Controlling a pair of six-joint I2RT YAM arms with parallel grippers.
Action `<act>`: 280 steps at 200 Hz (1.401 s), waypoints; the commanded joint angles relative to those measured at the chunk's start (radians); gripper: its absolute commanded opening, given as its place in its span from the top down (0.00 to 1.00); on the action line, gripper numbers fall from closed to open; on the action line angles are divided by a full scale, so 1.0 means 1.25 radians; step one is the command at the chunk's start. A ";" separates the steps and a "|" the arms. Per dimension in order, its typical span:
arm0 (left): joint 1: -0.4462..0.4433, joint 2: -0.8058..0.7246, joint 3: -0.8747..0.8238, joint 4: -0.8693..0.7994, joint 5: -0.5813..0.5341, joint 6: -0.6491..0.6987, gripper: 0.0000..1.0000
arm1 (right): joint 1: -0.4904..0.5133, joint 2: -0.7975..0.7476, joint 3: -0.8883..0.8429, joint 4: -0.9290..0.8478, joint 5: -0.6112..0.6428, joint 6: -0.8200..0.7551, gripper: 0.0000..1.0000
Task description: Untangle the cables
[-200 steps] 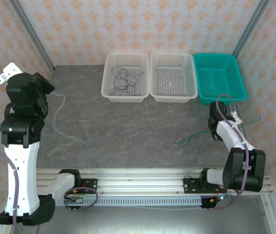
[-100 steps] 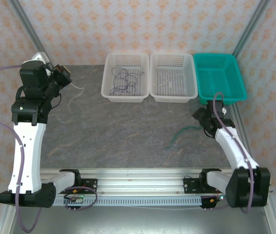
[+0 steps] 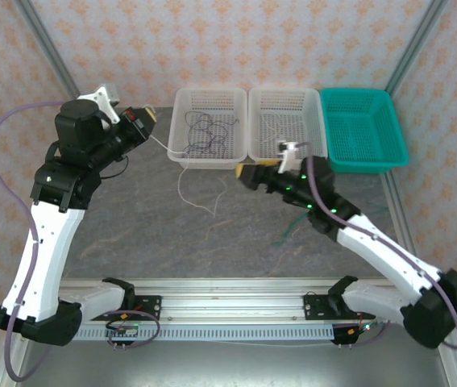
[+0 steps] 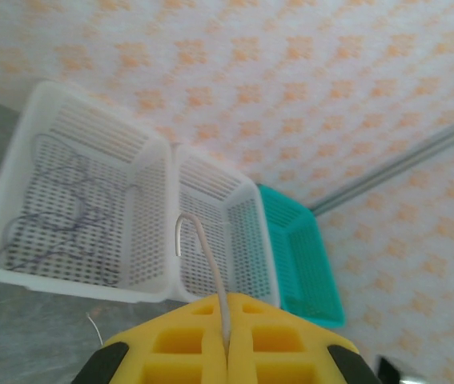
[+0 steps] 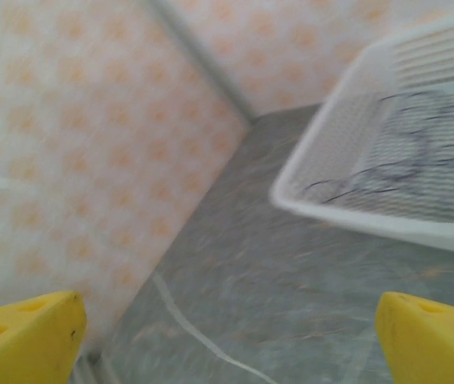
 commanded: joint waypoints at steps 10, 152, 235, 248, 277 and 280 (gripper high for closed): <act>-0.059 0.020 0.042 0.058 0.012 -0.029 1.00 | 0.090 0.151 0.008 0.273 -0.016 -0.061 0.08; -0.083 -0.047 0.016 -0.110 -0.297 0.081 1.00 | 0.181 0.442 0.054 0.572 0.044 -0.130 1.00; -0.076 -0.109 -0.366 0.061 -0.187 0.019 0.77 | 0.074 0.068 0.239 0.007 0.269 -0.196 1.00; -0.077 -0.110 -0.376 0.092 -0.142 0.023 0.60 | 0.066 0.082 0.313 -0.056 0.296 -0.239 1.00; -0.078 -0.148 -0.379 0.106 -0.125 0.060 0.33 | 0.041 0.153 0.505 -0.174 0.496 -0.231 1.00; -0.078 -0.153 -0.379 0.107 -0.126 0.064 0.31 | 0.038 0.161 0.524 -0.182 0.525 -0.223 1.00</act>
